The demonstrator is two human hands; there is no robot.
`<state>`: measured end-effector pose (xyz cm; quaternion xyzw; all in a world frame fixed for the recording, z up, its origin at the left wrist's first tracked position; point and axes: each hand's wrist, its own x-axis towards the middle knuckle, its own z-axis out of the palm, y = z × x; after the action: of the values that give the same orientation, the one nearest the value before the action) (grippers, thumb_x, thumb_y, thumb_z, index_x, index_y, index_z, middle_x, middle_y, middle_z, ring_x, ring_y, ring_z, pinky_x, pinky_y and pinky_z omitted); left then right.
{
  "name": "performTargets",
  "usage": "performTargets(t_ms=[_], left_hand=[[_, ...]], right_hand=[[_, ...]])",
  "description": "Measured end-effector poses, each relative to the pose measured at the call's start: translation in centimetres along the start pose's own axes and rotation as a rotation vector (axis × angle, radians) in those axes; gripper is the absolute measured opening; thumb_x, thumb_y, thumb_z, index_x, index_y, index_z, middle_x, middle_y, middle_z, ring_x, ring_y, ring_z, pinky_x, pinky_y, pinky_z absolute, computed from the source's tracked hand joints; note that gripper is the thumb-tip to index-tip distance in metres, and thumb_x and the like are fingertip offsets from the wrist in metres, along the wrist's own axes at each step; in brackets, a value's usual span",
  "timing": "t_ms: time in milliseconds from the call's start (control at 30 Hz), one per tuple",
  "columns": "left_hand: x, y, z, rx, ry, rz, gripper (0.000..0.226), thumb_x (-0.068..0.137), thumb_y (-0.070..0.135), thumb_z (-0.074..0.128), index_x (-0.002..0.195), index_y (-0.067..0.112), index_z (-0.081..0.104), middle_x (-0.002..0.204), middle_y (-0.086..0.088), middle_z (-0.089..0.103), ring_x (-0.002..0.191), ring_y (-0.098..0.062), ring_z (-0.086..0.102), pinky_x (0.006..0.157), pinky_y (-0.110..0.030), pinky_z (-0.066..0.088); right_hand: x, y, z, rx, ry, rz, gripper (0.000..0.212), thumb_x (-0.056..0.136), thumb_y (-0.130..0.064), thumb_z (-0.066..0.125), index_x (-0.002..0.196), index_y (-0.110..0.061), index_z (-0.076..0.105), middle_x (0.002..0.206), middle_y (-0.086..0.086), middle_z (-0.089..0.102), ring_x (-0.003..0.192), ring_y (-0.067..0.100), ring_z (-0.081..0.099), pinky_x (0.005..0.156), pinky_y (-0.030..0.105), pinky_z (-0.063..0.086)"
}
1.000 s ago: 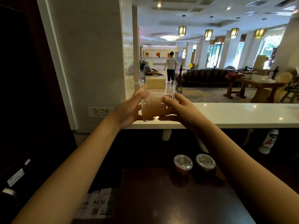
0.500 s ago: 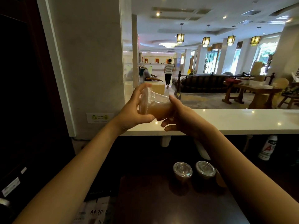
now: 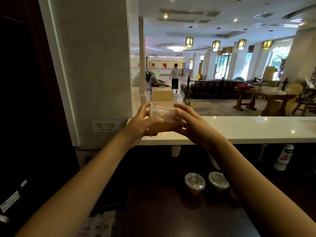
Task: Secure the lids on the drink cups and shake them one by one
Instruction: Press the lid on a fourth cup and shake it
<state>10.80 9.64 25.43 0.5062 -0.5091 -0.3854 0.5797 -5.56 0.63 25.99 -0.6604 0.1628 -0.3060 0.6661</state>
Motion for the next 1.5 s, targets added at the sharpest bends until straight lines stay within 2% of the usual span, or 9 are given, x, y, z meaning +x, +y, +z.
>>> performTargets(t_ms=[100,200,333,433,633,767,1067,1200,1500], left_hand=[[-0.6,0.3,0.6,0.298,0.075,0.226,0.067,0.065,0.03,0.068,0.117,0.051,0.031,0.134,0.001,0.03,0.117,-0.027,0.045,0.078,-0.034,0.054],[-0.7,0.6,0.5,0.409,0.057,0.396,0.073,0.066,0.025,0.07,0.12,0.05,0.026,0.139,0.005,0.025,0.13,-0.025,0.035,0.095,-0.04,0.051],[-0.7,1.5,-0.6,0.372,-0.06,0.275,0.081,0.062,0.042,0.073,0.122,0.057,0.021,0.137,0.007,0.03,0.126,-0.022,0.04,0.083,-0.034,0.054],[-0.9,1.5,-0.8,0.392,-0.008,0.283,0.07,0.066,0.032,0.072,0.117,0.05,0.029,0.119,0.016,0.039,0.111,-0.021,0.05,0.067,-0.026,0.057],[-1.0,-1.9,1.1,0.478,0.275,0.494,0.067,0.066,0.034,0.078,0.118,0.033,0.036,0.114,0.022,0.039,0.111,-0.014,0.048,0.082,-0.027,0.054],[-0.3,-3.6,1.9,0.396,0.282,0.436,0.072,0.06,0.054,0.069,0.122,0.031,0.04,0.123,0.009,0.045,0.113,-0.012,0.049,0.089,-0.024,0.05],[3.8,-4.4,2.0,0.42,0.157,0.223,0.062,0.079,0.032,0.07,0.134,0.024,0.042,0.126,0.006,0.053,0.111,-0.008,0.045,0.088,-0.021,0.039],[6.2,-3.9,2.0,0.422,0.142,0.184,0.054,0.078,0.029,0.073,0.126,0.023,0.048,0.114,0.006,0.056,0.108,-0.017,0.053,0.087,-0.024,0.043],[9.3,-2.8,1.8,0.431,0.127,0.104,0.057,0.076,0.028,0.074,0.128,0.018,0.051,0.125,-0.006,0.06,0.116,-0.025,0.055,0.103,-0.041,0.044]], right_hand=[[0.3,0.3,0.4,-0.035,0.01,0.154,0.055,0.087,-0.053,0.05,0.126,-0.013,0.051,0.123,0.015,0.06,0.106,0.028,0.064,0.083,0.035,0.057],[0.0,0.5,0.7,0.052,0.041,0.084,0.046,0.09,-0.045,0.052,0.119,-0.01,0.053,0.121,0.018,0.059,0.102,0.028,0.066,0.081,0.033,0.058],[-0.5,0.7,0.8,-0.02,0.074,-0.11,0.036,0.09,-0.025,0.058,0.123,-0.012,0.052,0.122,0.016,0.059,0.106,0.024,0.064,0.081,0.028,0.057],[-0.7,0.8,0.6,-0.107,0.042,-0.179,0.04,0.085,-0.02,0.064,0.123,-0.024,0.052,0.123,0.009,0.059,0.108,0.021,0.064,0.09,0.032,0.054],[-0.5,0.3,0.3,0.133,0.033,-0.177,0.062,0.07,-0.011,0.068,0.126,-0.025,0.048,0.128,0.007,0.053,0.115,0.022,0.057,0.094,0.031,0.052],[0.7,0.7,-0.1,0.155,0.084,-0.159,0.05,0.076,-0.003,0.066,0.121,-0.02,0.052,0.127,0.01,0.054,0.113,0.022,0.058,0.085,0.025,0.056],[4.5,-0.7,-2.4,-0.32,0.131,-0.121,0.057,0.081,-0.008,0.068,0.132,-0.013,0.044,0.109,-0.002,0.057,0.101,0.014,0.056,0.084,0.024,0.048],[6.6,-1.2,-2.9,-0.395,0.147,-0.122,0.061,0.08,-0.008,0.069,0.134,-0.011,0.041,0.117,0.005,0.053,0.108,0.021,0.053,0.087,0.028,0.047],[8.7,-2.3,-3.7,-0.434,0.168,-0.102,0.051,0.082,-0.005,0.066,0.127,-0.009,0.043,0.102,-0.001,0.055,0.107,0.024,0.055,0.091,0.035,0.049]])
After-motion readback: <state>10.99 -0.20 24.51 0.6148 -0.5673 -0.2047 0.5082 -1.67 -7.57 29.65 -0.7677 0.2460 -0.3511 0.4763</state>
